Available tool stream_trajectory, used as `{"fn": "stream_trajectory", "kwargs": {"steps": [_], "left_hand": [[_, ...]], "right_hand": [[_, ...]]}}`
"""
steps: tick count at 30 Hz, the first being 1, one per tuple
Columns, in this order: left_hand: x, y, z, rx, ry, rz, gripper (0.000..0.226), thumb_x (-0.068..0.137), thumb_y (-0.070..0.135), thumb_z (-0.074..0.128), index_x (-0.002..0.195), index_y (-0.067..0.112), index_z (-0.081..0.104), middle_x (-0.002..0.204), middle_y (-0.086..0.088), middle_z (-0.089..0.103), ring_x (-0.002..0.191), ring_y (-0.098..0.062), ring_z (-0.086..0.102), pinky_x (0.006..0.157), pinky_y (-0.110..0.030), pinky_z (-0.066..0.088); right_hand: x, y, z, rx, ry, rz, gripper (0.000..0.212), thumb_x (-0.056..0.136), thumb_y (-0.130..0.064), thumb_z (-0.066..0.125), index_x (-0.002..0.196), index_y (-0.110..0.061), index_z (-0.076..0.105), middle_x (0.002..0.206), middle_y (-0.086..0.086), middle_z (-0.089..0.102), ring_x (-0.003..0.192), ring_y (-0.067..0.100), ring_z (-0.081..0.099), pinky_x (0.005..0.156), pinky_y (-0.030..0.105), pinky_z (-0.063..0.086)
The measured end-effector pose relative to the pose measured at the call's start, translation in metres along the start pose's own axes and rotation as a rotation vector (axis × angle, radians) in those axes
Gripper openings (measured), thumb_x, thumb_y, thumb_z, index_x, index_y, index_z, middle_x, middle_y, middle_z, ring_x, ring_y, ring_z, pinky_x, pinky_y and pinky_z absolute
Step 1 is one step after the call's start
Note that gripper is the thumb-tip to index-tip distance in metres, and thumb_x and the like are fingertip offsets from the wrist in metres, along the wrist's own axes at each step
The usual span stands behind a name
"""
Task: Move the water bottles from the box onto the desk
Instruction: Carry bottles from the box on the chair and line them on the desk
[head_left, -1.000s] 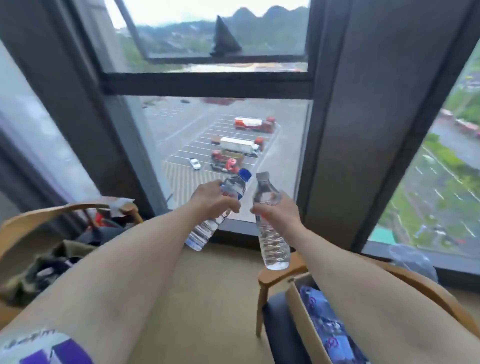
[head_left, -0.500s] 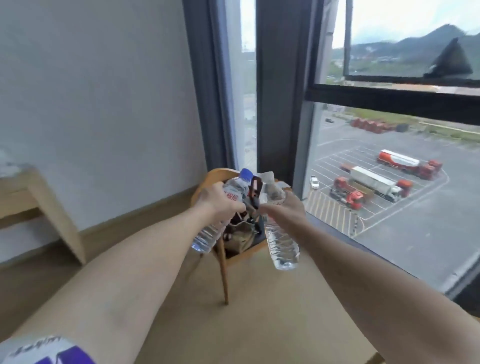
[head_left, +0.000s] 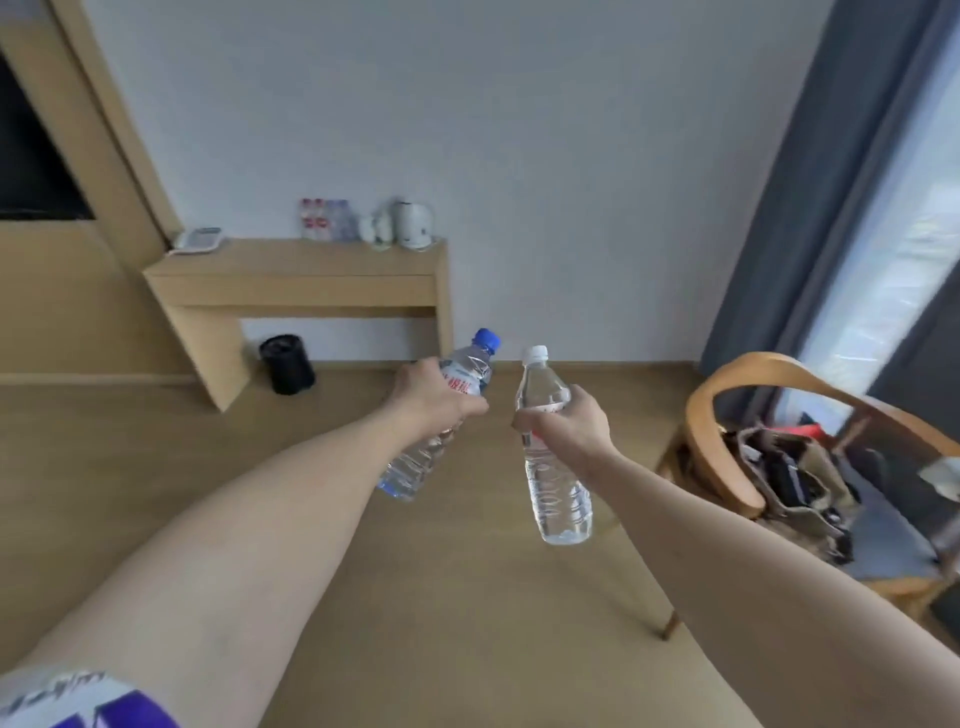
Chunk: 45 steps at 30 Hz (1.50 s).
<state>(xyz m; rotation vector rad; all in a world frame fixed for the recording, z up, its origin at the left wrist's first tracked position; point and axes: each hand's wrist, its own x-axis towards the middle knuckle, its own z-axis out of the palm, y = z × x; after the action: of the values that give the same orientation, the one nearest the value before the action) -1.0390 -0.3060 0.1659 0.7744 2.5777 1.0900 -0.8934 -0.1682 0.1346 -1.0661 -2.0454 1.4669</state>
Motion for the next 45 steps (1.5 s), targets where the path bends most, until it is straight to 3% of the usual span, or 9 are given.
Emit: {"fn": "stream_trajectory", "kwargs": {"steps": [2,6,11,14,16,20,30,39,45], "left_hand": [[0.016,-0.027,-0.022,0.003,0.064,-0.05,0.047,0.051,0.049,0.085,0.088,0.026,0.066,0.084,0.006,0.072,0.069,-0.01,0.068,0.048,-0.017,0.044],[0.059,-0.07,-0.056,0.028,0.13,-0.141,0.049,0.05,0.05,0.085,0.087,0.026,0.062,0.085,0.004,0.07,0.074,-0.016,0.069,0.06,-0.027,0.054],[0.136,-0.101,-0.1,0.024,0.236,-0.228,0.052,0.046,0.055,0.085,0.085,0.029,0.061,0.087,0.006,0.068,0.066,-0.007,0.065,0.038,-0.016,0.041],[0.183,-0.107,-0.125,0.063,0.27,-0.295,0.059,0.039,0.063,0.081,0.084,0.029,0.063,0.081,0.008,0.069,0.067,-0.009,0.067,0.055,-0.025,0.055],[0.214,-0.112,-0.138,0.055,0.308,-0.334,0.06,0.034,0.066,0.078,0.08,0.029,0.064,0.077,0.01,0.07,0.066,-0.01,0.068,0.065,-0.03,0.06],[0.266,-0.128,-0.155,0.027,0.314,-0.384,0.063,0.03,0.064,0.078,0.081,0.029,0.064,0.08,0.008,0.069,0.069,-0.012,0.069,0.064,-0.032,0.061],[0.401,-0.226,-0.21,-0.047,0.29,-0.432,0.076,0.032,0.062,0.079,0.096,0.024,0.066,0.094,0.002,0.072,0.079,-0.02,0.073,0.072,-0.037,0.063],[0.569,-0.324,-0.317,-0.087,0.278,-0.441,0.067,0.037,0.061,0.081,0.091,0.026,0.064,0.09,0.002,0.071,0.079,-0.02,0.071,0.072,-0.038,0.061],[0.663,-0.355,-0.367,-0.094,0.262,-0.431,0.066,0.038,0.066,0.078,0.091,0.031,0.059,0.086,0.009,0.067,0.073,-0.01,0.065,0.056,-0.027,0.043]], "right_hand": [[0.023,-0.012,0.037,-0.006,-0.061,-0.012,0.048,0.048,-0.038,0.081,0.091,-0.022,0.066,0.084,-0.003,0.074,0.079,0.02,0.072,0.08,0.043,0.062],[0.078,-0.035,0.103,-0.025,-0.193,-0.071,0.047,0.047,-0.038,0.078,0.09,-0.022,0.067,0.084,-0.003,0.075,0.078,0.019,0.072,0.079,0.043,0.062],[0.161,-0.079,0.166,-0.044,-0.317,-0.148,0.05,0.045,-0.041,0.075,0.092,-0.024,0.068,0.085,-0.003,0.075,0.078,0.02,0.073,0.078,0.043,0.063],[0.211,-0.112,0.192,-0.041,-0.345,-0.183,0.038,0.046,-0.039,0.076,0.08,-0.025,0.068,0.072,-0.005,0.074,0.071,0.019,0.073,0.073,0.041,0.063],[0.24,-0.132,0.21,-0.047,-0.381,-0.186,0.042,0.048,-0.039,0.077,0.086,-0.026,0.066,0.077,-0.004,0.074,0.072,0.02,0.072,0.071,0.04,0.062],[0.293,-0.158,0.255,-0.075,-0.446,-0.194,0.053,0.049,-0.039,0.078,0.097,-0.021,0.065,0.086,0.001,0.074,0.076,0.022,0.072,0.069,0.038,0.061],[0.404,-0.191,0.408,-0.14,-0.517,-0.168,0.051,0.054,-0.038,0.083,0.098,-0.025,0.061,0.087,0.001,0.072,0.078,0.021,0.071,0.073,0.04,0.063],[0.518,-0.286,0.552,-0.17,-0.494,-0.187,0.06,0.051,-0.044,0.083,0.102,-0.02,0.061,0.097,0.004,0.072,0.086,0.024,0.071,0.083,0.048,0.061],[0.582,-0.326,0.631,-0.146,-0.485,-0.138,0.068,0.05,-0.048,0.086,0.108,-0.021,0.062,0.096,0.004,0.073,0.084,0.024,0.073,0.081,0.048,0.062]]}}
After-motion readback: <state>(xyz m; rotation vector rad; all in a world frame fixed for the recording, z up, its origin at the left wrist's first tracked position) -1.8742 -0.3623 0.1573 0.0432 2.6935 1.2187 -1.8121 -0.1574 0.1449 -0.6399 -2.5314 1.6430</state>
